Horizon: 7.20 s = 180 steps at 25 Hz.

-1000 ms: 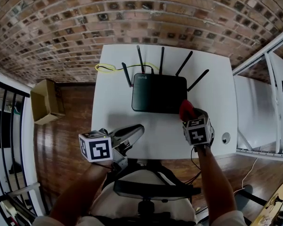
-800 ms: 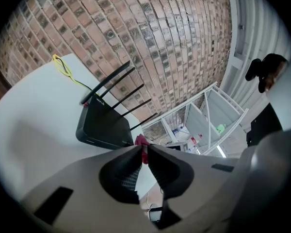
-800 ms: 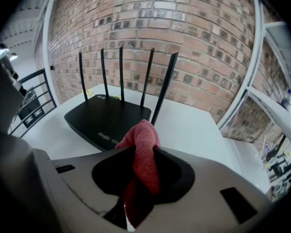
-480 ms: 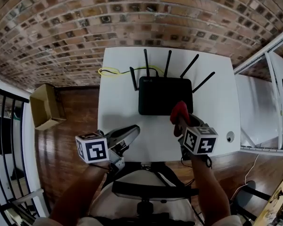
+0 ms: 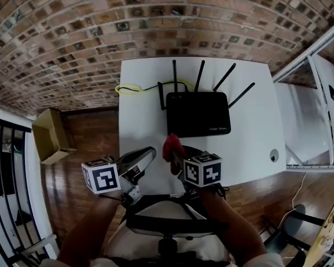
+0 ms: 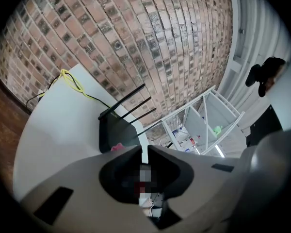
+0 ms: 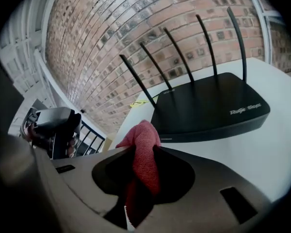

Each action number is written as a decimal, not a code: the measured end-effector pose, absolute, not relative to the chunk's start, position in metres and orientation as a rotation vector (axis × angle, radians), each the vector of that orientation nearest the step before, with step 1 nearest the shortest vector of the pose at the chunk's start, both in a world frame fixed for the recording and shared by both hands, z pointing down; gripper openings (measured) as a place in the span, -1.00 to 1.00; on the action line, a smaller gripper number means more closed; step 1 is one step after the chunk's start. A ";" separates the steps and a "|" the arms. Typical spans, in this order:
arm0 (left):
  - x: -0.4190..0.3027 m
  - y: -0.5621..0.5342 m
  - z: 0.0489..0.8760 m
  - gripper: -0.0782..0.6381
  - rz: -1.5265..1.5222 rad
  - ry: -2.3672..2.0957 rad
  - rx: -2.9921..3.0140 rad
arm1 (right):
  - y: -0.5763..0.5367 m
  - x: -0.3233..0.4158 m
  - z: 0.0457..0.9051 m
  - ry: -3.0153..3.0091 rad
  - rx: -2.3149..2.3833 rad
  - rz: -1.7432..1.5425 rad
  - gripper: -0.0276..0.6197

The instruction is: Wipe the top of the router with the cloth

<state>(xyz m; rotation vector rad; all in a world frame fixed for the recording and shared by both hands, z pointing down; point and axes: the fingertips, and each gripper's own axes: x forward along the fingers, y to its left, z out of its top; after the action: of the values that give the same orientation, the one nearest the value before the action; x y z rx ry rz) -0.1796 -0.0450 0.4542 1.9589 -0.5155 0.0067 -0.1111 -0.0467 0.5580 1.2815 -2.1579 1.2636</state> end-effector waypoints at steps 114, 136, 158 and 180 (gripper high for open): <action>0.092 0.014 0.436 -0.66 0.041 -0.626 1.960 | -0.039 0.207 0.579 -2.147 1.476 1.643 -0.54; 0.025 0.108 0.402 -0.76 -0.066 -0.438 2.058 | 0.050 0.219 0.486 -2.276 1.874 1.524 -0.53; 0.040 0.148 0.378 -0.76 -0.220 -0.454 2.041 | 0.112 0.234 0.425 -2.437 1.765 1.251 -0.52; 0.121 0.145 0.337 -0.76 -0.265 -0.481 2.102 | 0.108 0.290 0.365 -2.626 1.590 1.086 -0.53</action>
<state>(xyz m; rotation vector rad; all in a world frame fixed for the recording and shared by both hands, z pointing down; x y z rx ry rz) 0.1209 0.1452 0.3372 2.1017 -0.4811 -0.2646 0.2903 0.1080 0.3653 1.5905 -2.6263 1.0863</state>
